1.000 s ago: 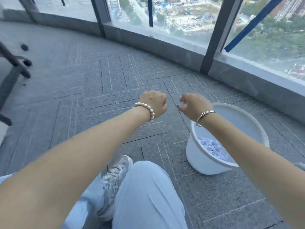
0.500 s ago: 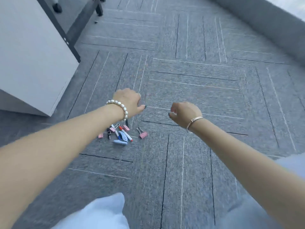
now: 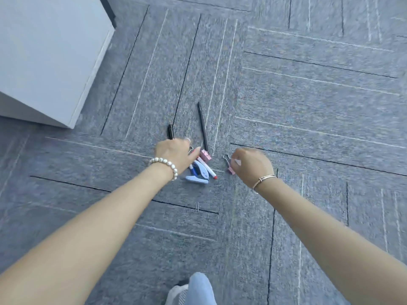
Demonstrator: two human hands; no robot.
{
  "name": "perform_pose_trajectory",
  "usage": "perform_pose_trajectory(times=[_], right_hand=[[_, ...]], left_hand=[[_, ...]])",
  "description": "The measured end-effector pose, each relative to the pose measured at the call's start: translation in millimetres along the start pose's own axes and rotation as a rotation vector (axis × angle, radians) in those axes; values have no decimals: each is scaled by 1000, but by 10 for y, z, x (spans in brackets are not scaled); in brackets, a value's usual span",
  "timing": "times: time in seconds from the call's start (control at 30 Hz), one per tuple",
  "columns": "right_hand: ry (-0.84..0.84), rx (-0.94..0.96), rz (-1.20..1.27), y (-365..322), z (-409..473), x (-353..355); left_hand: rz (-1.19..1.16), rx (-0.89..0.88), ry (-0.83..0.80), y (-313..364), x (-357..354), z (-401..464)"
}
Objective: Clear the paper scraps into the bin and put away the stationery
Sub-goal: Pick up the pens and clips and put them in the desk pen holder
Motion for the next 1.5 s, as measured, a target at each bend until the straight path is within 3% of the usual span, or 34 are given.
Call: perform_pose_trajectory(times=[0.2, 0.33, 0.43, 0.67, 0.77, 0.87, 0.93, 1.03, 1.1, 1.27, 1.37, 1.5], right_hand=[[0, -14, -5, -233, 314, -16], [-45, -46, -26, -382, 525, -49], [-56, -85, -12, -451, 604, -115], [-137, -68, -104, -592, 968, -291], [-184, -56, -87, -614, 1137, -327], [-174, 79, -16, -769, 1216, -170], [-185, 173, 123, -937, 1239, -49], [-191, 317, 260, -1215, 1154, 136], [-220, 370, 346, -1306, 1015, 206], [-158, 288, 543, -1060, 794, 265], [-311, 307, 505, -962, 588, 262], [-408, 278, 290, -744, 509, 58]], left_hand=[[-184, 112, 14, -317, -131, 200], [-197, 310, -145, -581, -362, 228], [-238, 363, -209, -578, -417, 289], [-496, 491, -137, -555, -438, 380], [-759, 593, -169, -713, -456, 425], [-1201, 640, -215, -799, -289, 352], [-1359, 642, -185, -855, -124, 348], [-1420, 660, -127, -919, 112, 405], [-1418, 645, -170, -833, 207, 406], [-1365, 647, -216, -460, 165, 452], [-1255, 614, -237, -300, 163, 352], [-1580, 649, -250, -384, -66, 260]])
Point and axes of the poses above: each hand's wrist, its own z-axis towards the middle knuckle, its own x-axis out of the back of the hand, y = z × x, the point moved 6 cm from there along z, towards the middle knuckle, and after that the axes turned 1 degree about x, right-handed, at the moved point
